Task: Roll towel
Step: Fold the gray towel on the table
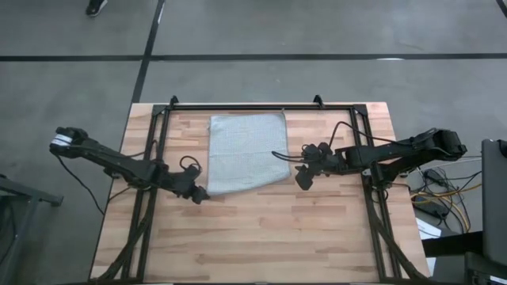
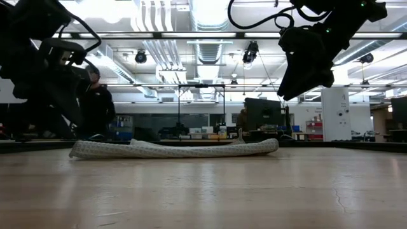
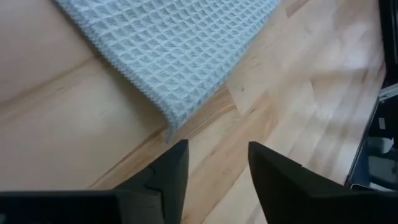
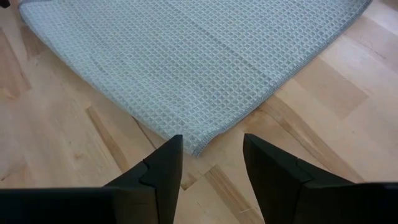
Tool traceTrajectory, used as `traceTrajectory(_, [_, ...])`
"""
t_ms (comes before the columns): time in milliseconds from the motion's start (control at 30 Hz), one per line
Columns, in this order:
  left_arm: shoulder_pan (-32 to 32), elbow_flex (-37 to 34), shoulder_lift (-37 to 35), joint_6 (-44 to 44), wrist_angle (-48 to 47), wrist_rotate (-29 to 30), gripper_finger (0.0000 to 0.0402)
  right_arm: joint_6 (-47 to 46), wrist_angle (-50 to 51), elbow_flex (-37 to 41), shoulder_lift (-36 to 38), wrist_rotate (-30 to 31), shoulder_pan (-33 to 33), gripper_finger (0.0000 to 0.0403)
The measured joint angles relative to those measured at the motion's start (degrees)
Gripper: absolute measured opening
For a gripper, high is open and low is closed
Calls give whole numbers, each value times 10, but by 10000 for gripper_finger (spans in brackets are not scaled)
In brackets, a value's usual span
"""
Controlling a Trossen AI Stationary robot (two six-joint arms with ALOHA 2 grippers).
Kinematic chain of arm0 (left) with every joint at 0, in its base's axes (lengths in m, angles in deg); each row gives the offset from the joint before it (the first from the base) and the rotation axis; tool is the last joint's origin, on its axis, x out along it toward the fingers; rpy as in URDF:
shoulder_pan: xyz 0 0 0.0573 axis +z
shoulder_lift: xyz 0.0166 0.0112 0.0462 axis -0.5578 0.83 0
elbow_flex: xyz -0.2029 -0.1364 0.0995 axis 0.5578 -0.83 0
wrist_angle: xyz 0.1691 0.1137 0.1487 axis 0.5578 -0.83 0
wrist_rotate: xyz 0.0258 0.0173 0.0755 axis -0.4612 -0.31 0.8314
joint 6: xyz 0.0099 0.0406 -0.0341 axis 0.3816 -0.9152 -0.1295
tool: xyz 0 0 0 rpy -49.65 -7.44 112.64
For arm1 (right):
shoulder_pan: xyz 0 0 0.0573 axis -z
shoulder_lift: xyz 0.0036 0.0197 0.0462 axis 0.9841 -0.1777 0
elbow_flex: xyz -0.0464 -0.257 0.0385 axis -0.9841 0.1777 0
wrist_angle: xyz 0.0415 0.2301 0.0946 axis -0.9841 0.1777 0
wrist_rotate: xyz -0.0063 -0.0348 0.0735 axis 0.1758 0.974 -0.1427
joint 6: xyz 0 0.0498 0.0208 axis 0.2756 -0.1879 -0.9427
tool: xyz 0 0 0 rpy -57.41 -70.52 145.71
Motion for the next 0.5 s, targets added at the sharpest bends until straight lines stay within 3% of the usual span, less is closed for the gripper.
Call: traceTrajectory(500, [0,-10,3,-39,0,30,181,0,0,0,0,0,0,169])
